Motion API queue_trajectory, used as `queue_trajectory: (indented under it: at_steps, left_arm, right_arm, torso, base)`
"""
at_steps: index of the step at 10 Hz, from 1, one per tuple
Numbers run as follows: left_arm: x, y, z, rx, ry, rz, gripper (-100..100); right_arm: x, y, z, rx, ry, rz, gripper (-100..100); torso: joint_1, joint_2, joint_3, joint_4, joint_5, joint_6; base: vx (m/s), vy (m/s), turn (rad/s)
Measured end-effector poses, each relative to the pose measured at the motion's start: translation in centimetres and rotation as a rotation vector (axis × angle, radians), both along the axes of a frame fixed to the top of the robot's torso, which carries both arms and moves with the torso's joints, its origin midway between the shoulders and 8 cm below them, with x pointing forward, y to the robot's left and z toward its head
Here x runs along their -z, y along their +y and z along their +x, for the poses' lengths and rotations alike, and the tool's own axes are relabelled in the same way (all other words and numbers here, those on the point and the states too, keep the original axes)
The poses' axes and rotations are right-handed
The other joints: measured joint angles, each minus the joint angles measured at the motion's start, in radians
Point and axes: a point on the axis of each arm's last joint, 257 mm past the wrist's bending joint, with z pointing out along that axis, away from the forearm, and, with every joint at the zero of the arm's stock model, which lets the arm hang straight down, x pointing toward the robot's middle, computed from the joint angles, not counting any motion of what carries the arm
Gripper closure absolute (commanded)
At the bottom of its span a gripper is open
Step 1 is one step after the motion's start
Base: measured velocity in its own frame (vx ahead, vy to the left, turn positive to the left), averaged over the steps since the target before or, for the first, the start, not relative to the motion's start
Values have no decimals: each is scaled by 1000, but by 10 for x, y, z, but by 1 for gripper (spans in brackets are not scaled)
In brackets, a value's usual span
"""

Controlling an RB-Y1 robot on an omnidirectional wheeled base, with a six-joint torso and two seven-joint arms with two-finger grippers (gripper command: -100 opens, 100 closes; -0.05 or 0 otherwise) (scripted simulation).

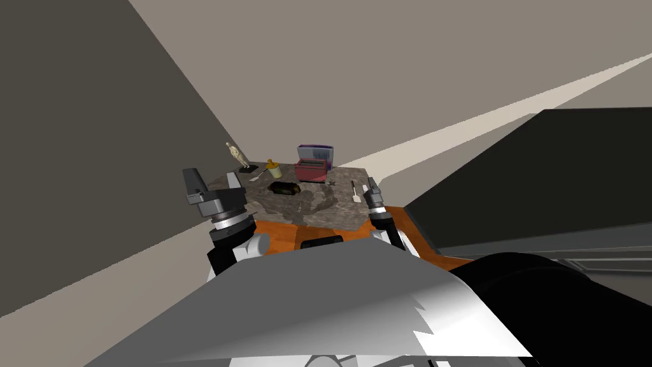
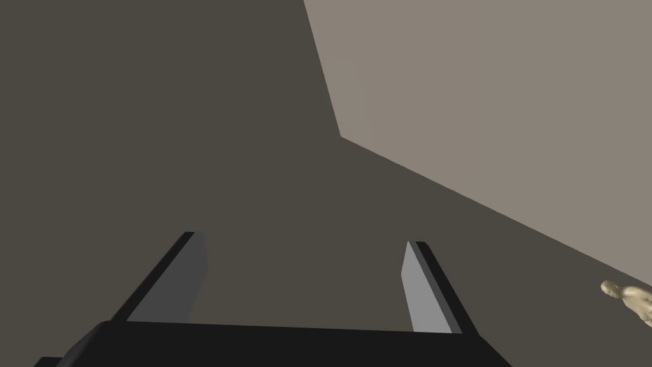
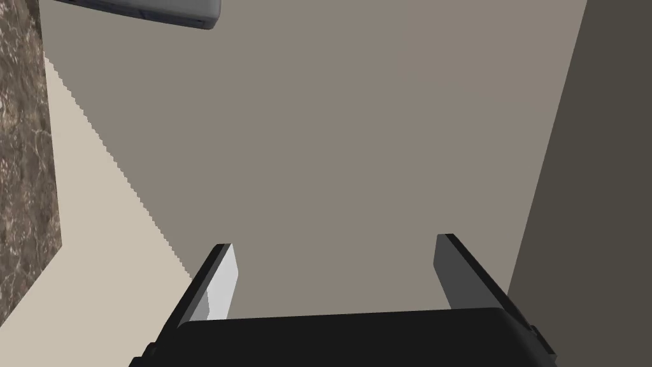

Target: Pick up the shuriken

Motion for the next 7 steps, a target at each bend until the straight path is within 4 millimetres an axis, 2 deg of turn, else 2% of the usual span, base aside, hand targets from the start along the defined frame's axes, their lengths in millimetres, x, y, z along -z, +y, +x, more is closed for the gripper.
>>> queue_trajectory:
  at_steps: [7]
  left_arm:
    - [0,0,0,0,0,0,0]
  right_arm:
    - [54,-24,-15,-43,168,-90,-100]
  torso:
    - [0,0,0,0,0,0]
  base:
    - [-26,14,62]
